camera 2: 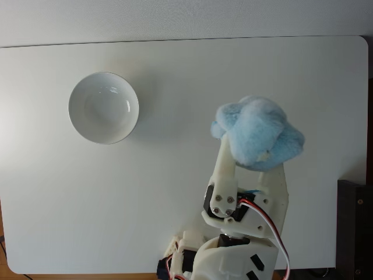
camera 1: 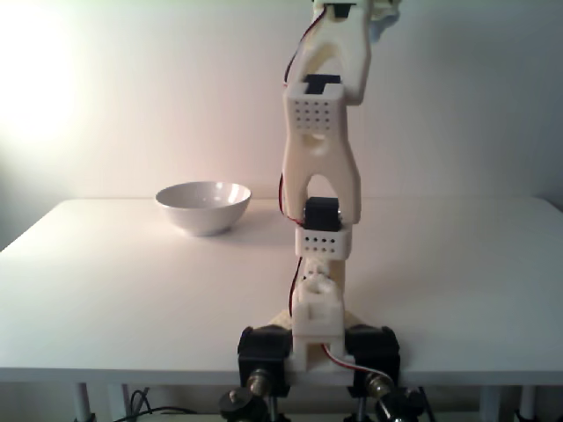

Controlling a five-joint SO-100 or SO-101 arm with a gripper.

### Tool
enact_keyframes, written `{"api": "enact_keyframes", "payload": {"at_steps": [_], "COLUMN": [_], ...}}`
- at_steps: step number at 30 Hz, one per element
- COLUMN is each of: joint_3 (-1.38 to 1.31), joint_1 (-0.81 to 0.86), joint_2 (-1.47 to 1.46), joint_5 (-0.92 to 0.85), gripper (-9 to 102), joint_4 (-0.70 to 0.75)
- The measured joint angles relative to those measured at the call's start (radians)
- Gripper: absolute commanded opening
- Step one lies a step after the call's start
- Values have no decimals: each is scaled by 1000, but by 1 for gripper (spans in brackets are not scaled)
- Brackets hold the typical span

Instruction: Grasp a skyblue doll and put it into the bowl.

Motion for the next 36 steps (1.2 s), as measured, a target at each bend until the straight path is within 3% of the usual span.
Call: {"api": "enact_keyframes", "payload": {"at_steps": [19,36], "joint_3": [-316,-364], "joint_1": [-310,-494], "joint_2": [-284,-546], "joint_5": [0,0], "gripper": [0,0], "joint_4": [2,2]}}
